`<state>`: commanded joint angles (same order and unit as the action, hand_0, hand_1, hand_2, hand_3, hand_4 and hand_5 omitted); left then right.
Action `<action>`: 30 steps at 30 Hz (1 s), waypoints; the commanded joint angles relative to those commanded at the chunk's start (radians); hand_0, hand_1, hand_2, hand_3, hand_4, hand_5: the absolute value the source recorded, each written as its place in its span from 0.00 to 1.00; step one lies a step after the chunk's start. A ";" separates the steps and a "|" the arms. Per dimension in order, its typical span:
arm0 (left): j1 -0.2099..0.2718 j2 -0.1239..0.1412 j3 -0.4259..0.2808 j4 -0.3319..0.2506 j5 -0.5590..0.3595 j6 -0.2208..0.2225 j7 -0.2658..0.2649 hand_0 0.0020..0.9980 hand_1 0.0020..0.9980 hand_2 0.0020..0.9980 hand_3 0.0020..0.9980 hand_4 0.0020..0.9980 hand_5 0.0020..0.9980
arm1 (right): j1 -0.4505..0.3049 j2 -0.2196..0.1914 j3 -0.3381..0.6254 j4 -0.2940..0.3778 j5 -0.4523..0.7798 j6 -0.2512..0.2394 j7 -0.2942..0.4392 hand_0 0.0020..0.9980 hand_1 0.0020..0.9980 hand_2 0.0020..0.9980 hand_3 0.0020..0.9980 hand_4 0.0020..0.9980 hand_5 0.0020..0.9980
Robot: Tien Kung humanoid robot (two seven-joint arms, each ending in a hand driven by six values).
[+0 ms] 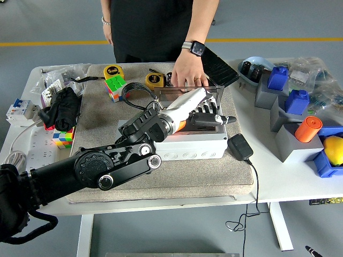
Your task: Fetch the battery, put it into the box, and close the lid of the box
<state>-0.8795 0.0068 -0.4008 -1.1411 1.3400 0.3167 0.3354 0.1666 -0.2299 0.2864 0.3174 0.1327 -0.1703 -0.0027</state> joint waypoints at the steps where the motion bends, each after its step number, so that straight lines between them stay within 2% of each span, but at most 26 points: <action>1: 0.001 0.000 -0.002 -0.003 -0.002 0.002 -0.004 0.20 0.30 0.34 0.38 1.00 0.66 | 0.000 0.000 0.001 0.000 0.001 0.000 0.000 0.58 0.64 0.66 0.57 0.94 0.50; 6: 0.014 0.007 -0.033 -0.035 -0.034 0.011 -0.035 0.20 0.30 0.34 0.38 1.00 0.66 | 0.000 0.000 0.004 0.000 -0.002 0.000 0.000 0.58 0.64 0.66 0.57 0.94 0.50; 7: 0.017 0.009 -0.039 -0.042 -0.040 0.009 -0.038 0.25 0.45 0.41 0.46 1.00 0.67 | -0.001 0.000 0.004 0.000 -0.002 0.000 0.000 0.57 0.64 0.66 0.57 0.94 0.50; 12: 0.053 0.036 -0.104 -0.110 -0.048 -0.032 -0.027 0.25 0.45 0.41 0.46 1.00 0.67 | -0.001 0.001 0.007 -0.001 -0.004 0.000 0.000 0.57 0.64 0.66 0.57 0.94 0.50; 13: 0.060 0.042 -0.116 -0.122 -0.046 -0.039 -0.022 0.28 0.50 0.48 0.51 1.00 0.67 | -0.001 0.001 0.008 -0.001 -0.005 0.000 0.000 0.58 0.64 0.66 0.57 0.94 0.50; 17: 0.103 0.081 -0.167 -0.189 -0.032 -0.058 -0.005 0.28 0.50 0.48 0.51 1.00 0.67 | -0.004 0.002 0.010 -0.001 -0.007 0.000 -0.001 0.58 0.64 0.66 0.57 0.94 0.50; 19: 0.135 0.114 -0.194 -0.229 -0.019 -0.066 0.002 0.28 0.53 0.48 0.51 1.00 0.68 | -0.006 0.003 0.012 -0.001 -0.009 0.000 -0.001 0.57 0.64 0.66 0.57 0.94 0.50; 24: 0.190 0.174 -0.238 -0.292 -0.009 -0.057 -0.014 0.28 0.53 0.48 0.51 1.00 0.68 | -0.008 0.003 0.015 -0.002 -0.012 0.000 -0.001 0.57 0.64 0.66 0.57 0.94 0.50; 25: 0.205 0.191 -0.250 -0.310 -0.011 -0.055 -0.018 0.28 0.52 0.45 0.36 1.00 0.69 | -0.009 0.004 0.015 -0.002 -0.012 0.000 -0.001 0.57 0.64 0.66 0.57 0.94 0.50; 30: 0.261 0.249 -0.279 -0.364 -0.007 -0.057 -0.019 0.28 0.52 0.45 0.36 1.00 0.69 | -0.007 0.005 0.018 -0.001 -0.017 -0.002 0.001 0.57 0.64 0.66 0.57 0.94 0.50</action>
<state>-0.6189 0.2555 -0.6799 -1.5055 1.3327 0.2593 0.3165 0.1596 -0.2247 0.3044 0.3166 0.1155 -0.1722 -0.0015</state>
